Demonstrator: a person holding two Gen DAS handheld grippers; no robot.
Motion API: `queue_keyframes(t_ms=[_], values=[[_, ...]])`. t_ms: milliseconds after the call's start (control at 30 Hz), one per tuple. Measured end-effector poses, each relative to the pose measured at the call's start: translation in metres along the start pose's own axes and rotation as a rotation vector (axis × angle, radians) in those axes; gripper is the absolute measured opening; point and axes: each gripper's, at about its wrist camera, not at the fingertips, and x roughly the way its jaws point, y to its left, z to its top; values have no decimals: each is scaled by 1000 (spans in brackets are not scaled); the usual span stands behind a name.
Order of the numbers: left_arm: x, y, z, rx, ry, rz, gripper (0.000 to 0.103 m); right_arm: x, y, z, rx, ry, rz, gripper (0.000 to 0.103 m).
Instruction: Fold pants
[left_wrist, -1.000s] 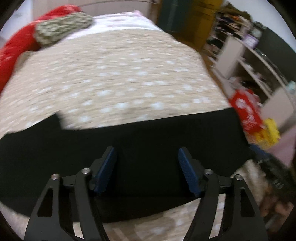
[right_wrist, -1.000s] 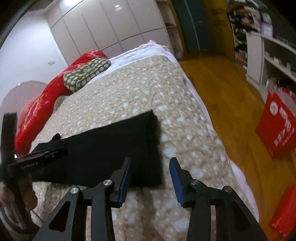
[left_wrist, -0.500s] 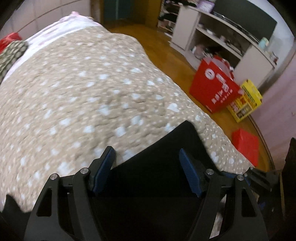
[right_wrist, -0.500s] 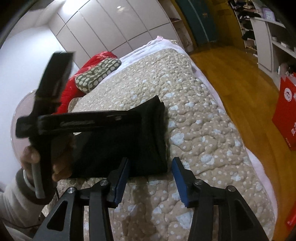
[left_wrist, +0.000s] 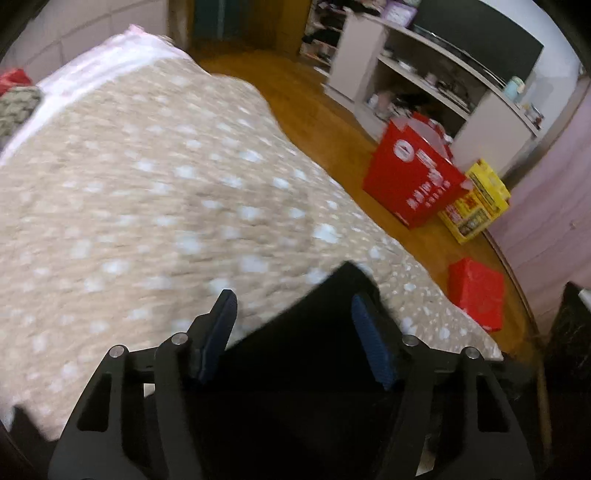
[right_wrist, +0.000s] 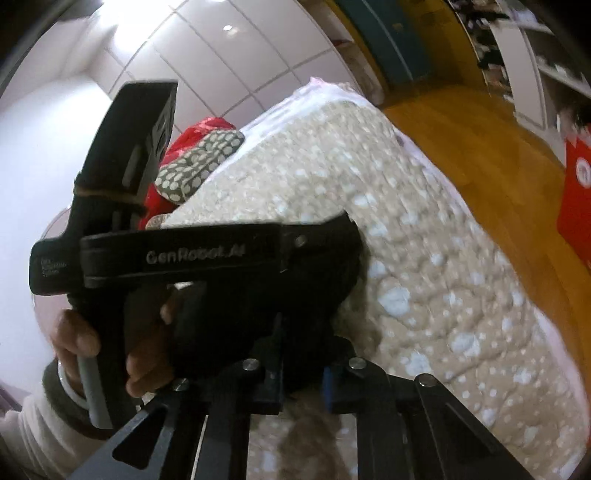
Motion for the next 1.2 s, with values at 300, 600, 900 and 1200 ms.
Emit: queue_keyframes(t_ms=[300, 600, 900, 1200], values=[[-127, 102, -69, -254, -160, 60, 65, -10, 99, 28, -222, -56, 130, 13], [-197, 182, -174, -535, -239, 142, 69, 92, 218, -16, -419, 178, 335, 16], [-171, 180, -203, -595, -187, 102, 69, 72, 207, -7, -410, 171, 346, 31], [-116, 145, -177, -520, -124, 174, 40, 107, 149, 0, -365, 153, 42, 31]])
